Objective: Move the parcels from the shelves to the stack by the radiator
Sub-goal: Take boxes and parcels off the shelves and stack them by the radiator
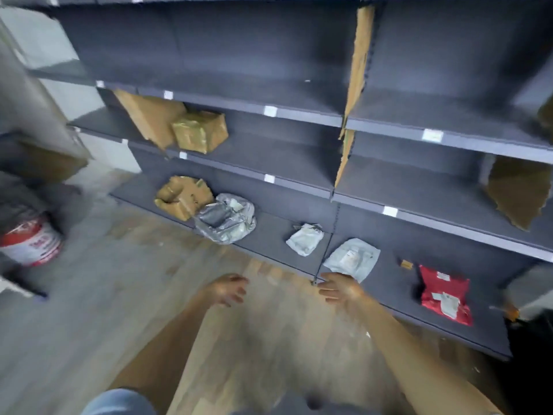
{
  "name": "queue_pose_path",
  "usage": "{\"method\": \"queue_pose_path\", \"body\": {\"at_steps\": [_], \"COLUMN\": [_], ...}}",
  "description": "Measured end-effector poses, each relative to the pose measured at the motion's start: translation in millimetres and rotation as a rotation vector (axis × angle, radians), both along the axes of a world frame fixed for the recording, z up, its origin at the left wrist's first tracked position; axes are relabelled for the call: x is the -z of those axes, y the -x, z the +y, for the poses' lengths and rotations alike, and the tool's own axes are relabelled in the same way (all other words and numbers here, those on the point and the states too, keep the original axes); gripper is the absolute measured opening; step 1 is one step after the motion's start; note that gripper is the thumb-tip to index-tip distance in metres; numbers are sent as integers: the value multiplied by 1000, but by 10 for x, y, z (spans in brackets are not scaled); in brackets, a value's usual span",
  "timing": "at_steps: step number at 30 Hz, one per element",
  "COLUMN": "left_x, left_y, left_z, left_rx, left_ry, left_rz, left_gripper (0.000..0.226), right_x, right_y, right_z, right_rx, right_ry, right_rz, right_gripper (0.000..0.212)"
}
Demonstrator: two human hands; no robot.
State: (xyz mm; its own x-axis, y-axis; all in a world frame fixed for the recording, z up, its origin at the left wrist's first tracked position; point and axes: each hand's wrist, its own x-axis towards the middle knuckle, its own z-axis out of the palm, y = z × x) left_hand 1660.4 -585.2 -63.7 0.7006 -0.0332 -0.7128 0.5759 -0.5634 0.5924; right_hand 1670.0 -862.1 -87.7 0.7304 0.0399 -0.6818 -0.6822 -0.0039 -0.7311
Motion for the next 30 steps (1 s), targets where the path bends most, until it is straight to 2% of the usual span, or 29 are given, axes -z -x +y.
{"method": "queue_pose_path", "body": {"at_steps": [6,12,15,18,20,23,26,30], "left_x": [117,451,490,429,357,237,202,343], "left_y": [-67,-505,-956,-1505,-1902,-2481,-2862,-3287], "left_z": [1197,2027,2503,2973,3269,3681,3975,4296], "left_rx": [-196,-330,-355,-426,-452,-500,-579,-565], "left_ry": [37,94,71,52,67,71,114,175], "left_rz": [-11,12,26,41,46,-1,-50,-3], "left_gripper": [30,35,37,38,38,37,37,36], "right_x": [49,275,256,173,114,-20,-131,-129], "right_y": [-482,-1341,-1970,-2681,-3159,-3774,-4197,-4725], "right_z": [1326,1881,2340,2954,3384,3977,4402,4732], "right_rx": [-224,-42,-81,-138,-181,-255,-318,-304], "right_ry": [-71,-174,-144,-103,-96,-90,-36,21], "right_rz": [26,82,67,49,43,1,-23,-36], "right_gripper": [19,34,30,41,37,19,16,15]}}
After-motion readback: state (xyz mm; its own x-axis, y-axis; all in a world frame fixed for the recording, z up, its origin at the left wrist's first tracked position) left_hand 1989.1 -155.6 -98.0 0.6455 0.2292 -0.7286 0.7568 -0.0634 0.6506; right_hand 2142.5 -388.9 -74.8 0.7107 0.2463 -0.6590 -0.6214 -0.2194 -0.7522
